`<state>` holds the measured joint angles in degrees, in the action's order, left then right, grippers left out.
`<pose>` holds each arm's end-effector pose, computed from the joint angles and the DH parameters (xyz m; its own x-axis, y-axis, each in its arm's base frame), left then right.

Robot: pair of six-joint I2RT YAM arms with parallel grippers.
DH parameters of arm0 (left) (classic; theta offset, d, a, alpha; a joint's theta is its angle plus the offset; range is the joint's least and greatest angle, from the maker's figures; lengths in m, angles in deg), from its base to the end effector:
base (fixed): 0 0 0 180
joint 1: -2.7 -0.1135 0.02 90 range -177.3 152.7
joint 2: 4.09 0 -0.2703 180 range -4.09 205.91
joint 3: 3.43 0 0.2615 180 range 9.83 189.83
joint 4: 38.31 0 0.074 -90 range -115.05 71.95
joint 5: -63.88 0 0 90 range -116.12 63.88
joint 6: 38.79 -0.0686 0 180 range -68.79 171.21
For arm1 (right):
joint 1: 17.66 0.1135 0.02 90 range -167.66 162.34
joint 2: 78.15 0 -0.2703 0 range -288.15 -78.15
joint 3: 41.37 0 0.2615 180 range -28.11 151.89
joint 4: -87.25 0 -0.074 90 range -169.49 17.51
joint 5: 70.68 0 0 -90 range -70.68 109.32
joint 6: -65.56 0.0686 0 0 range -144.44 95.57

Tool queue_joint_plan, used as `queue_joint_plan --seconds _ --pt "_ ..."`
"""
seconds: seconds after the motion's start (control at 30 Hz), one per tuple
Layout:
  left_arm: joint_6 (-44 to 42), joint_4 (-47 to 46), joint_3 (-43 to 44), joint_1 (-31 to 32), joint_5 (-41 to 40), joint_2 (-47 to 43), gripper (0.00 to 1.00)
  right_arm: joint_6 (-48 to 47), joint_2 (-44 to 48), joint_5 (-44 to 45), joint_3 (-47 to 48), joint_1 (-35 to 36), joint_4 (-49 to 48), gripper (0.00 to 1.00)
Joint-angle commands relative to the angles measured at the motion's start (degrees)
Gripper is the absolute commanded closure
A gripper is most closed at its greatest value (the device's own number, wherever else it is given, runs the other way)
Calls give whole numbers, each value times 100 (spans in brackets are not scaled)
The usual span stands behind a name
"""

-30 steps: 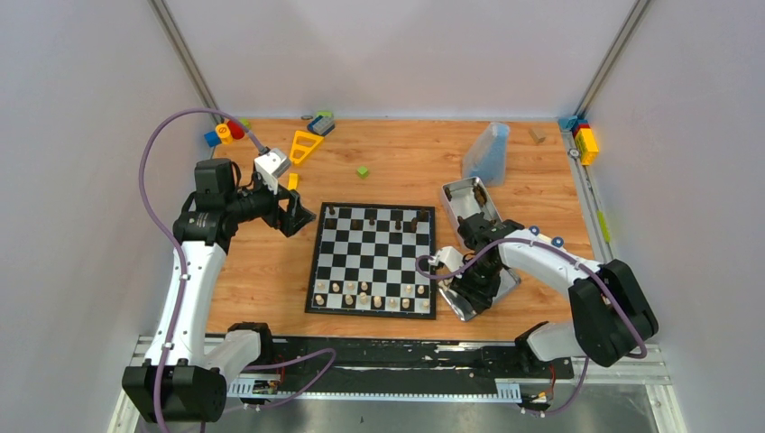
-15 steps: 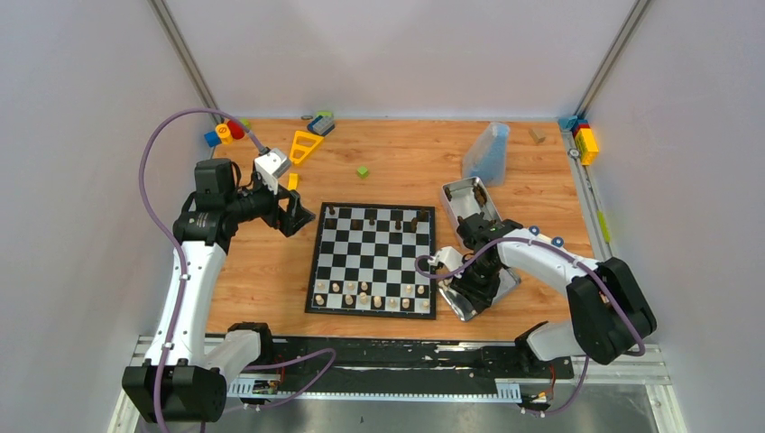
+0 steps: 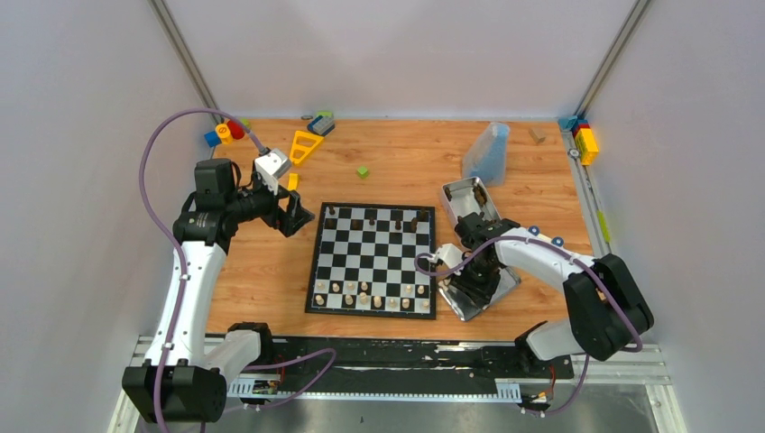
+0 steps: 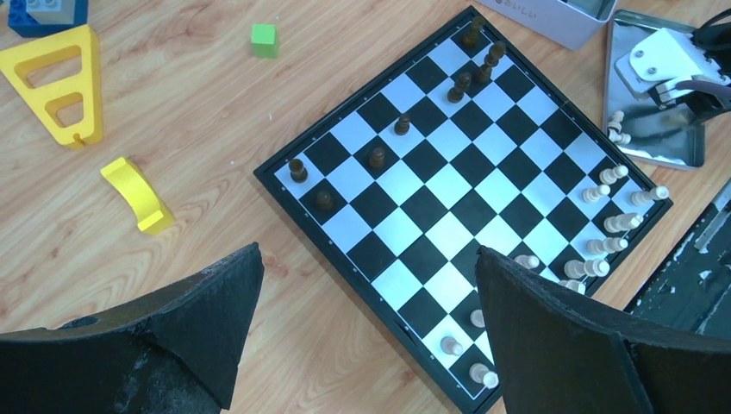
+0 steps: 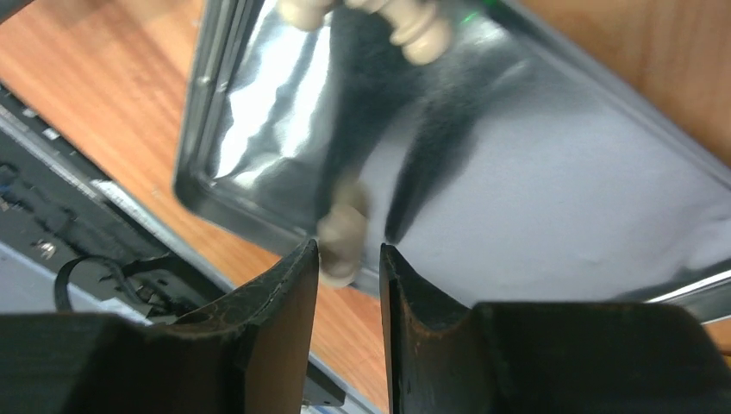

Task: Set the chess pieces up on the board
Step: Pick up the chess piece from the storage box.

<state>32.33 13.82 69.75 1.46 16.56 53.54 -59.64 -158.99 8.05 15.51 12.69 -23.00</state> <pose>0.2281 -0.0416 0.3377 -0.3928 0.2294 -0.8905 0.6927 0.7108 -0.1224 0.1717 0.1161 0.1332 -0.4243 -0.9035 -0.0595 -0.8924 0.4061 0.1967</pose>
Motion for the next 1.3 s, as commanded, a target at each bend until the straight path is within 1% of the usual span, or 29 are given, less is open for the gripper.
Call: queue_joint_plan --seconds 0.0,0.3,0.53,0.63,0.8,0.93,1.13,1.27 --pt "-175 29 86 -35 -16 -128 0 209 -95 435 137 -24 -527 67" --pt "-246 73 110 -36 -45 -171 0 288 72 404 191 -108 -421 66" --pt "-274 67 65 -32 -44 -190 0 318 82 410 86 -107 -407 67" --pt "-246 43 51 -37 -30 -185 0 333 37 398 117 -107 -404 72" --pt "-254 56 44 -36 -24 -180 0 340 -35 379 201 -106 -345 84" --pt "-265 43 33 -39 -2 -183 0 353 26 350 405 -109 -268 92" --pt "-246 -7 24 -35 -5 -173 0 322 165 11 845 -101 -196 97" --pt "-66 -235 -52 -38 4 -181 0 267 266 -644 1319 -107 -233 99"
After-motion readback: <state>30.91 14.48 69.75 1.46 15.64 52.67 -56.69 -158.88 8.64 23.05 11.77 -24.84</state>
